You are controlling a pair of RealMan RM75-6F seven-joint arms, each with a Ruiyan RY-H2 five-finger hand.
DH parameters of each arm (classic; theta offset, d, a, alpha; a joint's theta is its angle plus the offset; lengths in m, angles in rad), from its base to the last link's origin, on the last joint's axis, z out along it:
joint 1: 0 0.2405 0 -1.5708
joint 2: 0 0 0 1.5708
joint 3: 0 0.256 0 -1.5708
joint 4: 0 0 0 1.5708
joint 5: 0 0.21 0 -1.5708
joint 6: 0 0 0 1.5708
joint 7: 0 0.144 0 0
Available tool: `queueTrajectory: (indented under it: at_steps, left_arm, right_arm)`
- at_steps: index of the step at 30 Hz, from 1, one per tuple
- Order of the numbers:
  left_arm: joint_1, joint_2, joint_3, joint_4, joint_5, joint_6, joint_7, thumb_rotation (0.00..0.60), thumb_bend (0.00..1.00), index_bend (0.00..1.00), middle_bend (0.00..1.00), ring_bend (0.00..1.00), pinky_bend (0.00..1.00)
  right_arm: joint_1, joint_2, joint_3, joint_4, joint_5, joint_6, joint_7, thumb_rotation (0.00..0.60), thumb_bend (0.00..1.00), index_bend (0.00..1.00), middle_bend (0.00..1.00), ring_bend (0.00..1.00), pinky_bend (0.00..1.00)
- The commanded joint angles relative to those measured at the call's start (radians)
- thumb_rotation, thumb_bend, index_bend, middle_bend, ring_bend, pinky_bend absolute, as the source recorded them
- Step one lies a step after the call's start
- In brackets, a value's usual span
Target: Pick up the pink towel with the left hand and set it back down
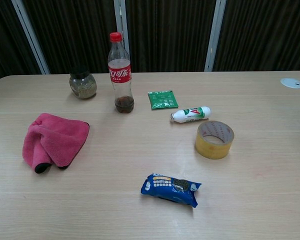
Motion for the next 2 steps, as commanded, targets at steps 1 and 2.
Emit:
queueTrajectory:
  at_steps: [1, 2]
  left_arm:
    - [0.003, -0.004, -0.007, 0.008, 0.003, -0.019, -0.017, 0.600, 0.00, 0.00, 0.00, 0.00, 0.00]
    - [0.004, -0.005, -0.008, 0.010, 0.004, -0.023, -0.016, 0.600, 0.00, 0.00, 0.00, 0.00, 0.00]
  right_arm:
    - [0.000, -0.001, 0.000, -0.001, -0.001, 0.001, -0.001, 0.600, 0.00, 0.00, 0.00, 0.00, 0.00]
    - [0.001, -0.001, 0.000, 0.000, -0.003, 0.002, -0.002, 0.600, 0.00, 0.00, 0.00, 0.00, 0.00]
